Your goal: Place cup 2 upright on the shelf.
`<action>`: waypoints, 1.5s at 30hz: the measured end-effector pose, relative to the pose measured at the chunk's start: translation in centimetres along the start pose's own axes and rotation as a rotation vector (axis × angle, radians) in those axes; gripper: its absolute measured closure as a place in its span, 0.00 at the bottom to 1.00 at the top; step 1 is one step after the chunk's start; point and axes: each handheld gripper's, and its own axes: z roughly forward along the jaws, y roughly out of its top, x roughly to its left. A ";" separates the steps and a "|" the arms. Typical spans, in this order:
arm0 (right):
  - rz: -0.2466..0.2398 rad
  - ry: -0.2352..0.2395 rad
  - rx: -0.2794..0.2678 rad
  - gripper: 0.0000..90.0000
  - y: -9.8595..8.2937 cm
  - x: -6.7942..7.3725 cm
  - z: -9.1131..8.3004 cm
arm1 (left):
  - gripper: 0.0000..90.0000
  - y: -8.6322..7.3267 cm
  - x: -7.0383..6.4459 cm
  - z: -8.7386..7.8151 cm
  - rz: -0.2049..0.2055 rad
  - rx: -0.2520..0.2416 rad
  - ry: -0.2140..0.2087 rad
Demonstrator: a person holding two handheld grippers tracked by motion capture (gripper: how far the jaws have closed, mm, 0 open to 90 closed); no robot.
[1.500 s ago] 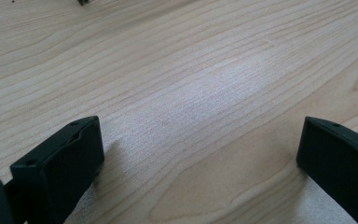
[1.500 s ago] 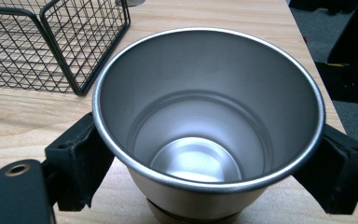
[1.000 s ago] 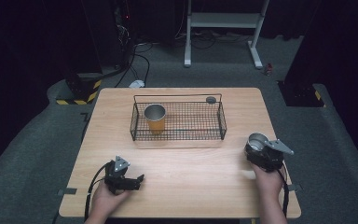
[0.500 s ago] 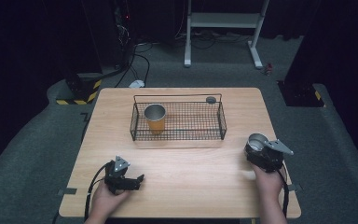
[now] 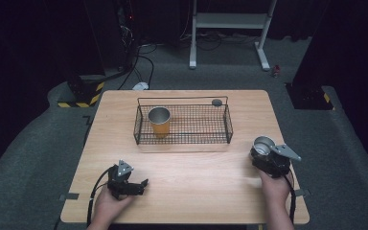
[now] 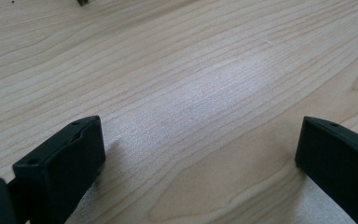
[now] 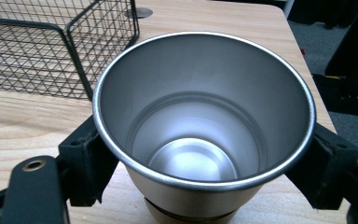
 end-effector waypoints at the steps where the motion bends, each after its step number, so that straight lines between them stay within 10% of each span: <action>1: -0.001 0.000 0.000 0.21 0.0 0.1 0.0 | 0.02 0.0 0.0 0.0 0.000 0.000 0.000; 45: -0.113 0.155 -0.062 0.21 1.3 8.9 -1.9 | 0.02 0.1 0.0 0.0 0.010 0.001 -0.002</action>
